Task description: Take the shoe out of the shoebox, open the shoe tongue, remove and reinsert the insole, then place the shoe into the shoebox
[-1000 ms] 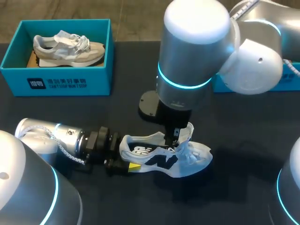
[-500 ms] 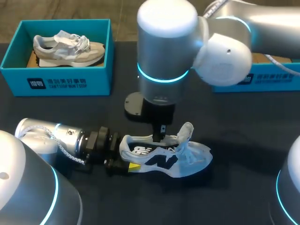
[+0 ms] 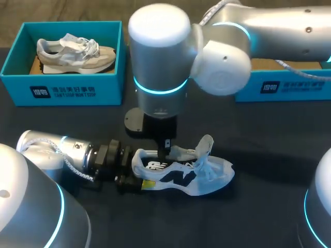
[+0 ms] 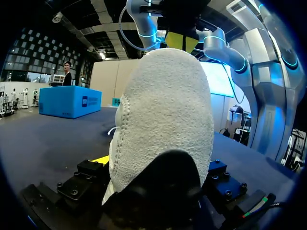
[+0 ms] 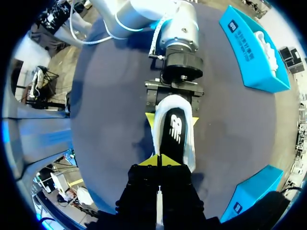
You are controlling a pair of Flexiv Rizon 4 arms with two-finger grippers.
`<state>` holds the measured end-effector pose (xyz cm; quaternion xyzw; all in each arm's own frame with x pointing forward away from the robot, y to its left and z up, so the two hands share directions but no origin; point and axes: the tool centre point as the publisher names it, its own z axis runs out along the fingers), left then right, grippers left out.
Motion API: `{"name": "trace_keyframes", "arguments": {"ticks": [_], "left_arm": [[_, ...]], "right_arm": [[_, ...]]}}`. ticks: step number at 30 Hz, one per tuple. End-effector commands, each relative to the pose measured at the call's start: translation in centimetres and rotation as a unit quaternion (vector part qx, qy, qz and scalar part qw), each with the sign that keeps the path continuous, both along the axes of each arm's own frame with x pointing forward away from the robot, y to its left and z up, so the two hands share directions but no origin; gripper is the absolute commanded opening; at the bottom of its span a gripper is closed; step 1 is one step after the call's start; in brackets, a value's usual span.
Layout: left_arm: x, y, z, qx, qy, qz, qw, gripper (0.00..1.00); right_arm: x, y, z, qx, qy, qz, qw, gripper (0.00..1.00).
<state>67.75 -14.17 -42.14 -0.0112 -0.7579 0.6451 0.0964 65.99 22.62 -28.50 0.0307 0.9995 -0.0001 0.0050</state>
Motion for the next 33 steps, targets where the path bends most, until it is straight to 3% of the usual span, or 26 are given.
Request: {"name": "trace_keyframes", "arguments": {"ticks": [1,19,33], "left_arm": [[0.0,0.1,-0.1,0.001,0.0,0.001,1.0,0.0],[0.0,0.1,-0.1,0.001,0.0,0.001,1.0,0.0],[0.0,0.1,-0.1,0.001,0.0,0.001,1.0,0.0]], "right_arm": [[0.4,1.1,-2.1,-0.006,-0.003,0.009,1.0,0.0],[2.3,0.8,-6.3,-0.022,-0.026,0.046,0.998,0.0],[2.3,0.8,-6.3,-0.022,-0.026,0.046,0.998,0.0]]}}
